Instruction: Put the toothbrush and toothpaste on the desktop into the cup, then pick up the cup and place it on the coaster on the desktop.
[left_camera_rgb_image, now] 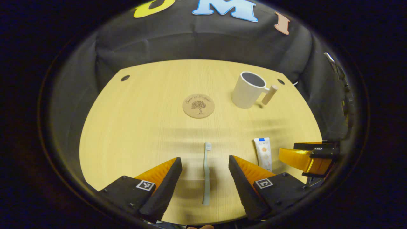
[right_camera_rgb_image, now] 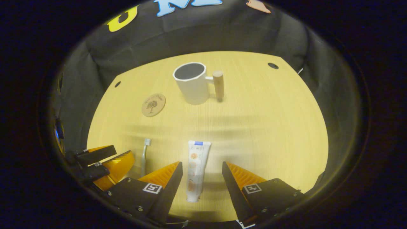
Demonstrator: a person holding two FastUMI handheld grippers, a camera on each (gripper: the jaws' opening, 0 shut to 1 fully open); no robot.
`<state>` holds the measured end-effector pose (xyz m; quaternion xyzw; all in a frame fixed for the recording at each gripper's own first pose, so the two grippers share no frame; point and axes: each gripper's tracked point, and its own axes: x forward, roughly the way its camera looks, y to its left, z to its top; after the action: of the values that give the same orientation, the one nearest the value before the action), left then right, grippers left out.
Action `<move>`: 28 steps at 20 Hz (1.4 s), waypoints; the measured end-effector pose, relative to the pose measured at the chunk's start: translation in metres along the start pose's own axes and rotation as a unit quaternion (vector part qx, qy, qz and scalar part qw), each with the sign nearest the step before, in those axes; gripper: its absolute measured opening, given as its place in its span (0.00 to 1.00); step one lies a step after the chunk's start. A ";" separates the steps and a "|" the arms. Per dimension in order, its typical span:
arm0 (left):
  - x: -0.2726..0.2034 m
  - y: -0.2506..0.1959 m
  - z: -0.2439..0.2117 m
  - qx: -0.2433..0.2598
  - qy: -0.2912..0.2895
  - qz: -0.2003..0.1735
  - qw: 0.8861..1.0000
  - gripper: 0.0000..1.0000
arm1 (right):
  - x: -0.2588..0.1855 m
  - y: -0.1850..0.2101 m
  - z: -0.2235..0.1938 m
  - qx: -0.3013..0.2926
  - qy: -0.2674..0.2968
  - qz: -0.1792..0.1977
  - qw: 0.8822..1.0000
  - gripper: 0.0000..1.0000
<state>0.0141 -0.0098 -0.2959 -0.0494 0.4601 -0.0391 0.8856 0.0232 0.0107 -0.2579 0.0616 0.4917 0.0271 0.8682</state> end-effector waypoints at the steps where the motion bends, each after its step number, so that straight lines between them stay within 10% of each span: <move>1: 0.009 0.000 -0.009 0.003 0.013 0.005 1.000 0.98 | 0.000 0.001 0.002 -0.002 0.020 -0.006 1.000 0.78; 6: 0.036 0.002 -0.024 0.005 0.073 0.018 0.997 0.98 | 0.021 0.005 -0.003 -0.001 0.085 -0.014 0.996 0.80; 13: 0.053 0.000 -0.044 0.018 0.115 0.030 0.993 0.90 | 0.038 0.007 -0.020 -0.026 0.123 -0.019 0.992 0.57; 18: 0.056 -0.010 -0.039 0.029 0.105 0.027 0.994 0.43 | 0.037 0.002 -0.020 -0.041 0.115 -0.019 0.992 0.35; 19: 0.056 -0.012 -0.041 0.024 0.103 0.029 0.994 0.18 | 0.037 0.003 -0.021 -0.042 0.112 -0.018 0.993 0.31; 28: 0.054 -0.009 -0.040 -0.004 0.073 0.016 0.997 0.11 | 0.030 0.008 -0.022 0.004 0.095 0.021 0.995 0.28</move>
<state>0.0116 -0.0267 -0.3614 -0.0429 0.5246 -0.0270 0.8499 0.0200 0.0240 -0.2936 0.0728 0.5703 0.0492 0.8167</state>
